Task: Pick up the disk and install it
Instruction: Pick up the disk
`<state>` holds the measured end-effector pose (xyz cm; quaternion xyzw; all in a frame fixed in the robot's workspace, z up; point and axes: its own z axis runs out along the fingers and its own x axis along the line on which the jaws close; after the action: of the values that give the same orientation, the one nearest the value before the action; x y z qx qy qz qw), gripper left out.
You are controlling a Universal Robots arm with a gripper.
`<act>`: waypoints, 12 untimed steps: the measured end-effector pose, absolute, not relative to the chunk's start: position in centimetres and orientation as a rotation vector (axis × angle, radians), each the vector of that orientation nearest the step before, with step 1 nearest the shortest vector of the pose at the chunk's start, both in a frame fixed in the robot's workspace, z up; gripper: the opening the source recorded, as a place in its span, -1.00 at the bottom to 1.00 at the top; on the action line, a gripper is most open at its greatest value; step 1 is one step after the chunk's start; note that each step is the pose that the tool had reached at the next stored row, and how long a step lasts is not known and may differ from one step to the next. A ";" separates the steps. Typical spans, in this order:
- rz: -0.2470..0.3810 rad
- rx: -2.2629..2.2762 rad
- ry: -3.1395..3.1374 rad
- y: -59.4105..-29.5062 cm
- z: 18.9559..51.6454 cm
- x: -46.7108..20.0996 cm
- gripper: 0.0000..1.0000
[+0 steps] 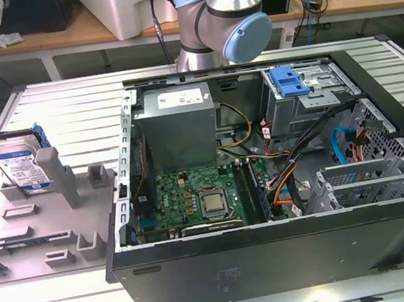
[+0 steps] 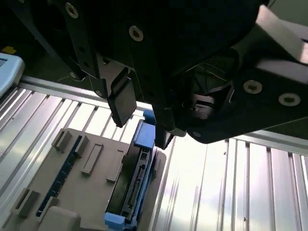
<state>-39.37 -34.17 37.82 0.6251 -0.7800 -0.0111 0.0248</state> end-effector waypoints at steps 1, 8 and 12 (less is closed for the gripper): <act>-0.033 1.956 -2.394 -34.2 37.8 -39.4 -0.13; -0.016 2.085 -2.272 -34.1 37.7 -39.5 -0.13; -0.016 2.087 -2.270 -34.1 37.7 -39.6 -0.13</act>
<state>-39.61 -34.14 37.71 0.6766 -0.7358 -0.0053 0.0289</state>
